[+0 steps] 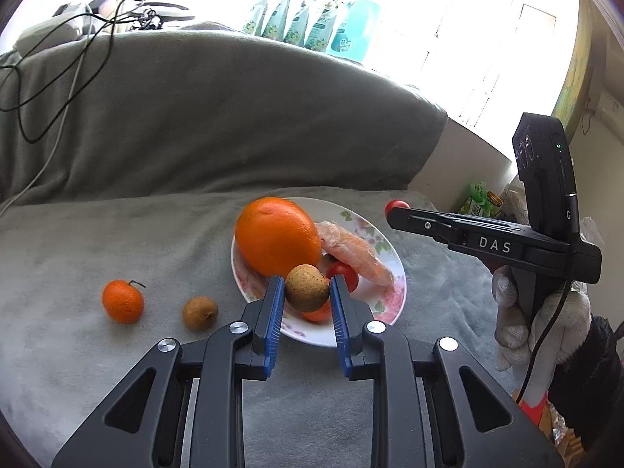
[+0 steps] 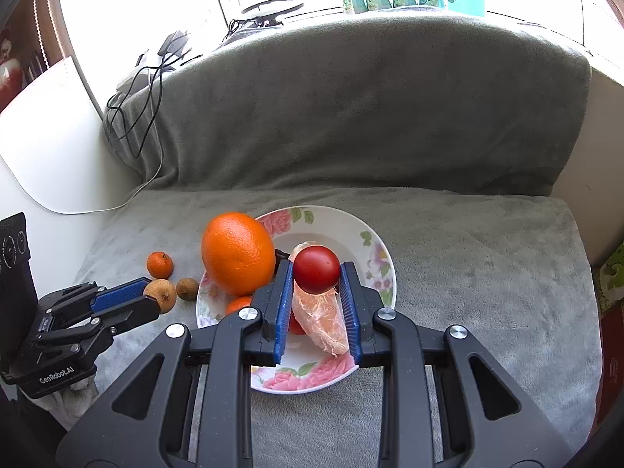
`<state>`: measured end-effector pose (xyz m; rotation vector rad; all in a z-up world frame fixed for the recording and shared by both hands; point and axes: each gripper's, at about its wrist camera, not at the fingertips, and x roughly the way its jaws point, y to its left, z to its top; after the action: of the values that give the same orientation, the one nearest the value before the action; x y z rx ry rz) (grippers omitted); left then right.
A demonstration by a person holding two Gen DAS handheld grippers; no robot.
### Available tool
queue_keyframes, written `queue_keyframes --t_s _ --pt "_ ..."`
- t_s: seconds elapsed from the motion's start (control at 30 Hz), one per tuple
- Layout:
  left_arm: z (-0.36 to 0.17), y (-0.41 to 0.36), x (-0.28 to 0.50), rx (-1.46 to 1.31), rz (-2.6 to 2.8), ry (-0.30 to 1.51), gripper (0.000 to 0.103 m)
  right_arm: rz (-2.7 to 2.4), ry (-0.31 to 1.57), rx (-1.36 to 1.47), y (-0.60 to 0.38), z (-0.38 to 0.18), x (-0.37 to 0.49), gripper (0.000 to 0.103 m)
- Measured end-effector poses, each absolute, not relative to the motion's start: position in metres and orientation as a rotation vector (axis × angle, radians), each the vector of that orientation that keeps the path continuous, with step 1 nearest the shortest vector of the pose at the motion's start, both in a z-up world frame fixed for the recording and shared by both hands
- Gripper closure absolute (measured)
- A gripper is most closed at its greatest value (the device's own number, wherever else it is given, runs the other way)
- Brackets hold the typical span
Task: Organize fruits
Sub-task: 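Carry the cherry tomato and brown kiwi over the white plate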
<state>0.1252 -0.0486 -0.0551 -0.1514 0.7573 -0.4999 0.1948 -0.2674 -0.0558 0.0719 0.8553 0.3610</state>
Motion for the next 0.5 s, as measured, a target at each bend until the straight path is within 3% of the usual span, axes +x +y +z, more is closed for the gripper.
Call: queue_keyframes --t_s 0.5 --pt "-0.067 -0.089 0.133 -0.121 -0.573 0.803 0.081 0.369 0.898 0.084 -0.274 -0.075 0.228 0.078"
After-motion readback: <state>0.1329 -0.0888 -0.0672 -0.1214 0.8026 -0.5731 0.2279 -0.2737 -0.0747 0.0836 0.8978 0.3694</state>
